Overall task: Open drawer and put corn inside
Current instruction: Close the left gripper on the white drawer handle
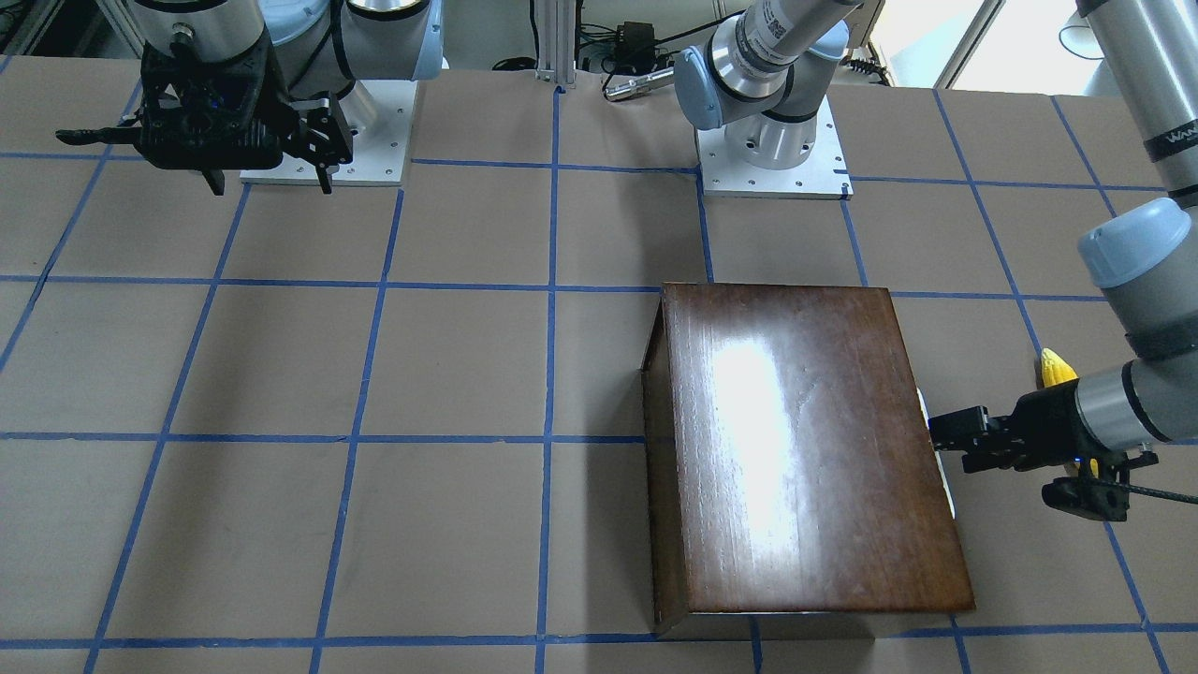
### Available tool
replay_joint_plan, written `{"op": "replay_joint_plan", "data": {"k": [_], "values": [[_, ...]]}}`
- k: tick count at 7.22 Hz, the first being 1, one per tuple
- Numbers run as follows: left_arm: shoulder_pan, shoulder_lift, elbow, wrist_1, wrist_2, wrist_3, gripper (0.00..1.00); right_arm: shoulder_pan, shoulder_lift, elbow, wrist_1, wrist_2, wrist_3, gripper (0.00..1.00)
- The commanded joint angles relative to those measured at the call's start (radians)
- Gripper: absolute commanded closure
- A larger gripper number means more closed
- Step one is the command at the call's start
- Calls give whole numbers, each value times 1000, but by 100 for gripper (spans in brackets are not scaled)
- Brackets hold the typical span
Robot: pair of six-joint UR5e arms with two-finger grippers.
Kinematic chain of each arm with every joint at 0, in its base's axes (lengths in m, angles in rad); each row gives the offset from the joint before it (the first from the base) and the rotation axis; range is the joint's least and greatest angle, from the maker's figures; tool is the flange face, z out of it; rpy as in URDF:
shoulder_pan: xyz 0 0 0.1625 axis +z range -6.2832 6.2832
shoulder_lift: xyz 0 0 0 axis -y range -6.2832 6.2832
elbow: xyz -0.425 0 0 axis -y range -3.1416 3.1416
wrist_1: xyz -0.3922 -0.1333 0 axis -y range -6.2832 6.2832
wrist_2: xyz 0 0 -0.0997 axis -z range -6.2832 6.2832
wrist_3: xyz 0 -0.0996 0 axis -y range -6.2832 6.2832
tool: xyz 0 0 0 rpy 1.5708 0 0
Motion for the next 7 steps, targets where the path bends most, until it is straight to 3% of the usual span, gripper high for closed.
{"op": "replay_joint_plan", "data": {"k": [1, 7], "values": [[8, 1, 4, 2, 7, 5, 0, 0, -1, 0, 0, 0, 1, 0], [76, 4, 7, 5, 60, 13, 0, 0, 1, 0, 0, 0, 1, 0]]}}
